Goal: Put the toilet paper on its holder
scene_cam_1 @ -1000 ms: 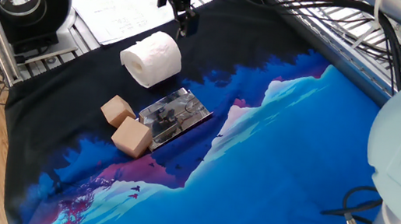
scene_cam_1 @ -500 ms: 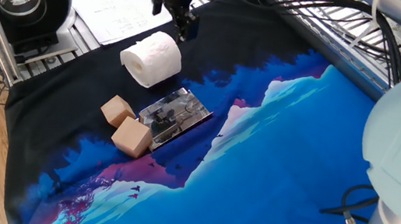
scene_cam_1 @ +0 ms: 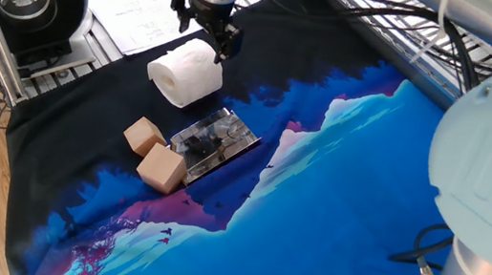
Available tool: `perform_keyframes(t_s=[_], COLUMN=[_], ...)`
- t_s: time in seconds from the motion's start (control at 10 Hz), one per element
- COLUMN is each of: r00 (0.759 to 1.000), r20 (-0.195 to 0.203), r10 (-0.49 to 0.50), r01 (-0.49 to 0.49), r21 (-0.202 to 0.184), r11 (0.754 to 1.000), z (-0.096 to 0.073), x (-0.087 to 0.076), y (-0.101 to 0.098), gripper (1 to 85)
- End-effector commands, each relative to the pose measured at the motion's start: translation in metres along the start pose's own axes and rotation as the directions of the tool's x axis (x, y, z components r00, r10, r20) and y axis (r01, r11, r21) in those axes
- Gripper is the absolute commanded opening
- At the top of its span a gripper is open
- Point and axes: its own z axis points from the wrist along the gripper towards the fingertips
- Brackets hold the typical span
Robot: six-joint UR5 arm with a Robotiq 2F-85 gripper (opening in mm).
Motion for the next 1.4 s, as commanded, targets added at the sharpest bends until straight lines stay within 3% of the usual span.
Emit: perform_keyframes(t_s=[0.0,0.2,0.5,0.8,1.1,1.3], r00=[1.0,0.999,1.0,1.0,0.998,0.995], r20=[0.001,0.011,0.011,0.019,0.039,0.047], r10=[0.016,0.032,0.009,0.0,0.042,0.083], r01=[-0.016,-0.032,-0.01,-0.001,-0.043,-0.081], r21=[0.011,0.015,0.07,0.068,0.01,-0.037], r11=[1.0,0.999,0.997,0.998,0.999,0.996], z=[0.018,0.027,0.037,0.046,0.049,0.041], x=[-0.001,-0.003,0.0,-0.002,-0.003,-0.001], y=[-0.006,-0.009,-0.032,-0.039,-0.02,-0.007], gripper=[85.0,85.0,85.0,85.0,85.0,85.0])
